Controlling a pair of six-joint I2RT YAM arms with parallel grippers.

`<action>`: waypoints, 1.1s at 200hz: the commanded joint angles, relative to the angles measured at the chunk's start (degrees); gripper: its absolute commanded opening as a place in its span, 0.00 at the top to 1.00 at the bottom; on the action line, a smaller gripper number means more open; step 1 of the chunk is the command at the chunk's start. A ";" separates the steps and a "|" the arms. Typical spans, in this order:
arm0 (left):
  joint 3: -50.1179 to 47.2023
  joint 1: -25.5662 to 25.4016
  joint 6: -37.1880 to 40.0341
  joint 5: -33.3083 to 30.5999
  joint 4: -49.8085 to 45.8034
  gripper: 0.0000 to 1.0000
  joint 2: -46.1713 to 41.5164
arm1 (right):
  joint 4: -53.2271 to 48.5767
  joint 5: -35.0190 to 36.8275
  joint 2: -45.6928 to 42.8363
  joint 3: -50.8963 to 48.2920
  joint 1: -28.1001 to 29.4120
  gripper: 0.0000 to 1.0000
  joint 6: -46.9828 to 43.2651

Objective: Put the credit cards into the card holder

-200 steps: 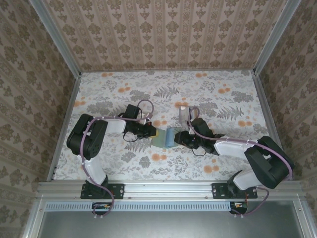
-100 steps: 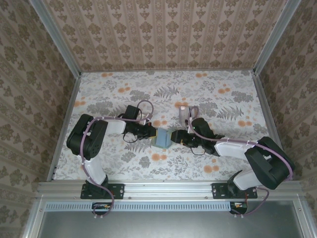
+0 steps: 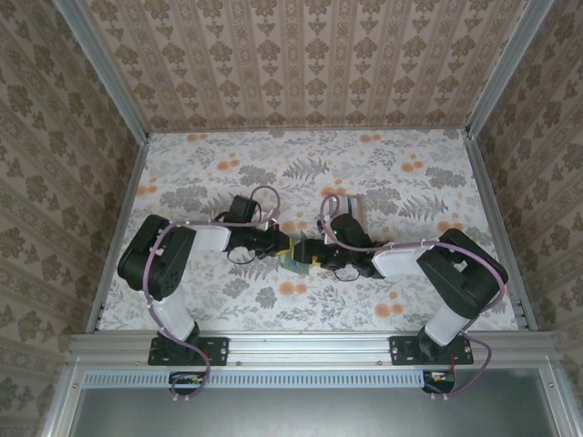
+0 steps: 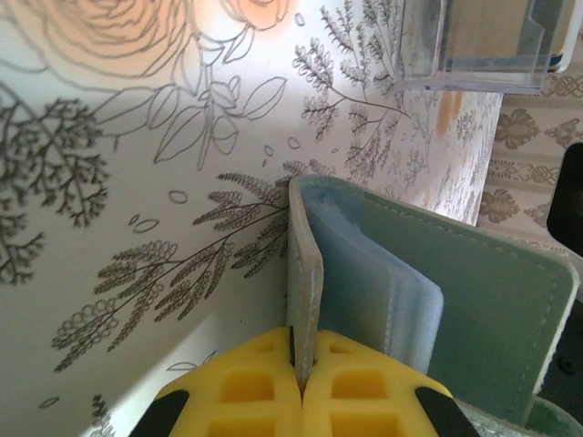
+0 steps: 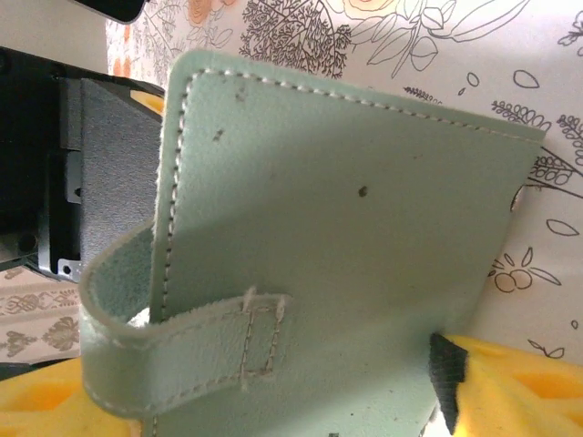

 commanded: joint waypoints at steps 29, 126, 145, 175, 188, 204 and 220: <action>-2.08 -0.58 -4.26 2.75 3.43 1.00 -3.65 | -5.17 3.33 1.87 3.20 2.14 0.22 -2.95; -2.89 -0.95 -3.06 1.33 0.62 1.00 -5.41 | -6.74 6.77 1.93 1.96 2.33 0.43 -1.60; -2.99 -0.93 -2.16 0.58 -0.29 1.00 -5.39 | -3.93 5.68 1.20 0.64 2.28 0.44 -0.33; -1.74 -0.76 0.72 -0.46 -3.57 1.00 -3.63 | -0.74 5.52 -0.32 -1.31 1.89 0.44 -0.06; -1.91 -0.76 1.14 -0.71 -3.29 1.00 -3.14 | 3.32 3.80 -0.69 -2.59 1.65 0.42 0.18; -1.72 -0.67 2.13 -1.23 -3.56 1.00 -2.05 | 8.11 0.04 -0.43 -3.29 1.66 0.40 -0.47; -1.30 -0.41 2.50 -0.53 -3.72 1.00 -0.89 | 9.60 -0.86 -0.01 -3.29 1.67 0.40 -0.39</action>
